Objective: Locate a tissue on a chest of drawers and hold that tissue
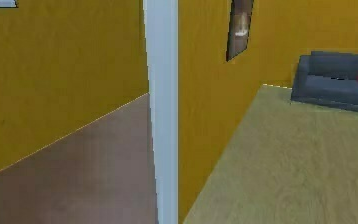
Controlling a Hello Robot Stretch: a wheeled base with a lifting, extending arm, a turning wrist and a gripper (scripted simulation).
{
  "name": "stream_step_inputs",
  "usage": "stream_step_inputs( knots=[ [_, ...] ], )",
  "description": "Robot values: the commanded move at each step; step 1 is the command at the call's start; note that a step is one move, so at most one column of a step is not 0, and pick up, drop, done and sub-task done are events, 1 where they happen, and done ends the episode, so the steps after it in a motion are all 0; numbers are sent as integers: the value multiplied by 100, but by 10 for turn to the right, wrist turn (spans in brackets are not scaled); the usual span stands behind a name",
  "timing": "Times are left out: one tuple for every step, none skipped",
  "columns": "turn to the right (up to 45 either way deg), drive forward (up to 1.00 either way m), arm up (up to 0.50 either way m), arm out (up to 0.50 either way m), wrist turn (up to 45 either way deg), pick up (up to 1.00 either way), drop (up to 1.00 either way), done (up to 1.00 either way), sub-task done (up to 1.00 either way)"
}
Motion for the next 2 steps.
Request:
stream_step_inputs(
  knots=[
    [-270, 0, 0, 0, 0, 0, 0, 0, 0],
    [0, 30, 0, 0, 0, 0, 0, 0, 0]
  ],
)
